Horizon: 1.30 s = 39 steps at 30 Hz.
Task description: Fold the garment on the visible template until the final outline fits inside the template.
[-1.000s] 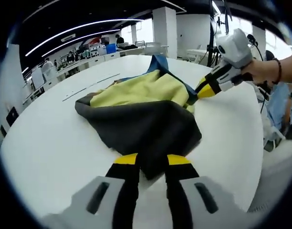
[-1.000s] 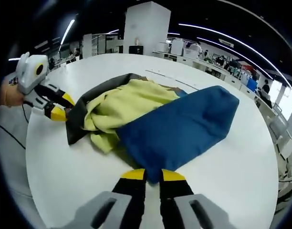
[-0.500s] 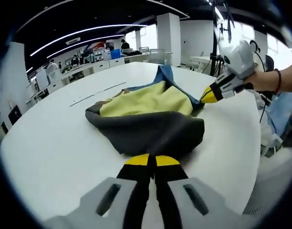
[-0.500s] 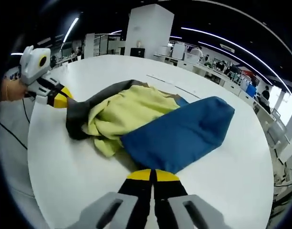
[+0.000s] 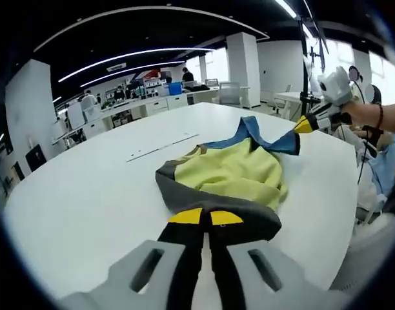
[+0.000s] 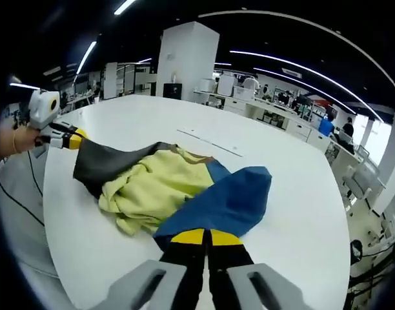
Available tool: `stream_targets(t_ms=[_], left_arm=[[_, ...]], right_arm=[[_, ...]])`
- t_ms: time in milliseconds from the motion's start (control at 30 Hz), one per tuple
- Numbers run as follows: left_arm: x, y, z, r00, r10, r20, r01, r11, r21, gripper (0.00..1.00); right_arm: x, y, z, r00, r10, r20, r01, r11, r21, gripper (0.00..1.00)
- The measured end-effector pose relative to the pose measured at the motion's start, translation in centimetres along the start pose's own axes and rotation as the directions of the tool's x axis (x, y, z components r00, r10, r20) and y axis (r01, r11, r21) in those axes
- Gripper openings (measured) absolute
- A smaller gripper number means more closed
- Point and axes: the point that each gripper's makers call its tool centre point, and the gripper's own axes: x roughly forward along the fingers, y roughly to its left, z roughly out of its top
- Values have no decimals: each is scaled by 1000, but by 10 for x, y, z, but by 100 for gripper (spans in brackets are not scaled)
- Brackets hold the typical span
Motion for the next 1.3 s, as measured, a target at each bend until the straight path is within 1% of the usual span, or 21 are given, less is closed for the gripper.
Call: stream_targets(t_ms=[33,167,200,233,267,333,467,533,633,700,733,833,867,900,933,1000,1067,1167,1233,1300], left_arm=[[-2,8,2,1000,15,8,-15,1000,-11,0],[-9,28,3,998,61,16,-61,998,-33,0],[-12,35,2,997,78,15,-77,996,-36,0],[-13,40,0,996,89,12,-89,995,-39,0],[-15,47,-2,994,107,7,-106,993,-49,0],[-20,55,-4,992,127,4,-127,990,-69,0],[-24,70,-13,987,158,-9,-158,984,-84,0],[-25,76,-19,985,172,-28,-174,982,-71,0],[-29,87,-30,978,201,-64,-203,979,-34,0],[-30,92,-34,975,210,-75,-213,976,-34,0],[-32,95,-36,973,216,-81,-220,975,-37,0],[-34,102,-43,967,235,-97,-240,970,-34,0],[-34,104,-45,966,239,-103,-243,969,-34,0],[-35,105,-47,964,242,-111,-247,969,-32,0],[-35,107,-50,962,246,-121,-250,968,-24,0],[-36,109,-55,958,251,-138,-256,967,-16,0],[-36,112,-58,956,256,-145,-261,965,-14,0],[-35,117,-65,948,268,-170,-275,961,-18,0],[-34,118,-67,948,267,-174,-275,961,-25,0],[-33,117,-67,947,267,-178,-276,961,-25,0]], right_arm=[[-4,-6,2,1000,-10,4,10,1000,12,0],[-19,-26,10,999,-46,21,45,998,46,0],[-23,-33,12,998,-61,30,58,996,68,0],[-25,-35,13,997,-65,35,62,995,77,0],[-30,-41,16,996,-78,48,71,990,118,0],[-38,-53,15,994,-104,36,97,981,171,0],[-48,-74,10,987,-159,26,151,969,193,0],[-53,-84,3,983,-181,12,175,966,190,0],[-59,-97,-13,978,-210,-22,210,962,173,0],[-61,-102,-24,975,-218,-43,223,961,162,0],[-63,-105,-34,971,-229,-74,239,957,163,0],[-63,-105,-50,968,-232,-94,244,956,160,0],[-62,-105,-59,966,-233,-114,249,954,166,0],[-61,-106,-64,965,-234,-121,253,952,170,0],[-60,-104,-73,962,-233,-146,258,948,186,0],[-56,-101,-84,960,-229,-160,257,948,189,0],[-54,-99,-90,959,-224,-173,257,947,195,0],[-47,-90,-106,959,-202,-201,242,950,197,0],[-41,-83,-115,959,-183,-217,225,956,187,0],[-38,-78,-126,953,-168,-251,215,962,169,0]])
